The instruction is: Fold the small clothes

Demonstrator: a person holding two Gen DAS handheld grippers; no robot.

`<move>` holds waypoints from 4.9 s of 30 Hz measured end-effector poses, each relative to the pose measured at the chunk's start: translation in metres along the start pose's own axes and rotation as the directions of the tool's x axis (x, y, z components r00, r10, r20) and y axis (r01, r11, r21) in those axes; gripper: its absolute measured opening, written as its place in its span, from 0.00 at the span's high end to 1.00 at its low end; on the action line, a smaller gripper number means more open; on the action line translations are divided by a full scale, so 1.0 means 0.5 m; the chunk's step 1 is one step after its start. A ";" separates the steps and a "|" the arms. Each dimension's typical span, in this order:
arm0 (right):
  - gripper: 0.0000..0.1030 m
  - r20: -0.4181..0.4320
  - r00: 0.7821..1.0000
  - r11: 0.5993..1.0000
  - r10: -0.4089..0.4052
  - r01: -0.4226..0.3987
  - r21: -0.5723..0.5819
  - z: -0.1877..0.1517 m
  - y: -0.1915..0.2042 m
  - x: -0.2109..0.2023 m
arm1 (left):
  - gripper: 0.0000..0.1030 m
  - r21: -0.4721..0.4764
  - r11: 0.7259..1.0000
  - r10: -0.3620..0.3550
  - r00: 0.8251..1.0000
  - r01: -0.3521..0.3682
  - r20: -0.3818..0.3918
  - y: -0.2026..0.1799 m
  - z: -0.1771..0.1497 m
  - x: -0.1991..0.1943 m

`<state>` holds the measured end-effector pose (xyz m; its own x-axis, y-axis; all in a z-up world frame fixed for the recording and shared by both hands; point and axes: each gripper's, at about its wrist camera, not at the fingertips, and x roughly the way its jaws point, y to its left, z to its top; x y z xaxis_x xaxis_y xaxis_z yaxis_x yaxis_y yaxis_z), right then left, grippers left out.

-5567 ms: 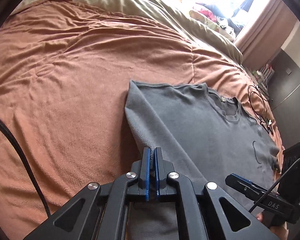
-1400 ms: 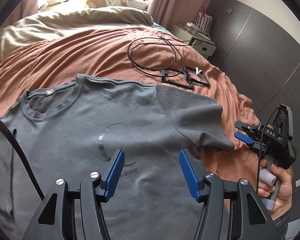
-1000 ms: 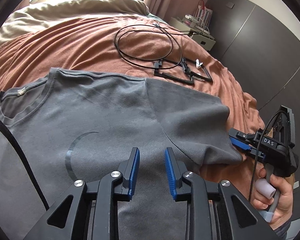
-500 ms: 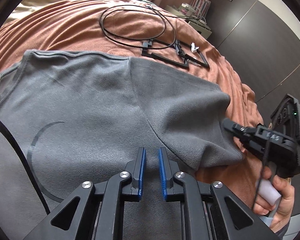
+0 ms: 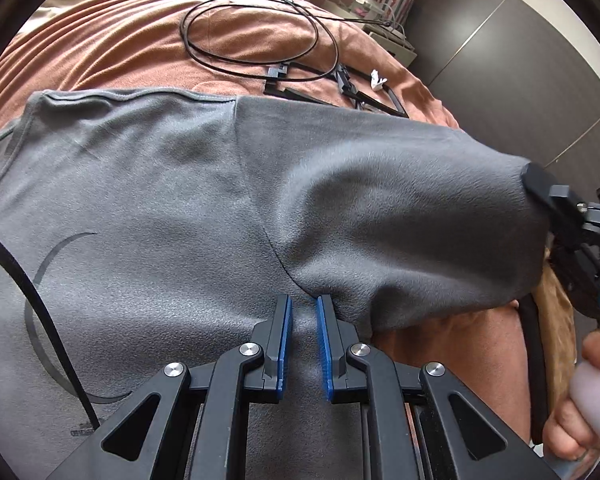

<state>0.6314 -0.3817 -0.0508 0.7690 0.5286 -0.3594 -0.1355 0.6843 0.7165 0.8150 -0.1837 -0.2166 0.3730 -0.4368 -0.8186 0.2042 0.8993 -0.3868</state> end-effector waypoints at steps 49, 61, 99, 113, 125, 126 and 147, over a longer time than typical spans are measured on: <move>0.54 -0.019 0.992 0.983 -0.127 0.128 0.130 -0.127 -0.020 0.073 | 0.55 0.051 0.995 0.083 0.996 -0.085 0.041 0.037 -0.014 -0.179; 0.59 -0.025 0.985 0.966 -0.169 0.170 0.193 -0.134 -0.042 0.044 | 0.50 0.119 0.989 0.085 0.996 -0.088 0.028 -0.011 0.014 -0.073; 0.59 -0.026 0.981 0.964 -0.192 0.194 0.181 -0.110 -0.062 0.072 | 0.94 0.046 0.927 0.369 0.927 -0.373 0.071 0.226 0.137 -0.146; 0.59 -0.030 0.978 0.960 -0.208 0.210 0.187 -0.108 -0.078 0.061 | 0.93 -0.014 0.885 0.465 0.885 -0.465 0.032 0.304 0.134 -0.092; 0.59 -0.040 0.986 0.974 -0.163 0.167 0.155 -0.096 -0.069 0.068 | 0.86 -0.080 0.934 0.352 0.935 -0.349 0.028 0.294 0.089 -0.149; 0.59 -0.042 0.987 0.975 -0.157 0.161 0.152 -0.095 -0.068 0.071 | 0.83 -0.083 0.936 0.346 0.938 -0.343 0.028 0.288 0.080 -0.155; 0.59 -0.174 0.951 0.967 -0.254 0.248 -0.056 -0.077 -0.020 0.197 | 0.54 -0.189 0.973 0.128 0.991 -0.131 -0.029 0.157 -0.086 -0.159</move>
<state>0.6844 -0.3171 -0.1165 0.6574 0.4165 -0.6280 0.0249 0.8209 0.5705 0.7625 -0.0773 -0.2005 0.3700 -0.3173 -0.8732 -0.0211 0.9368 -0.3493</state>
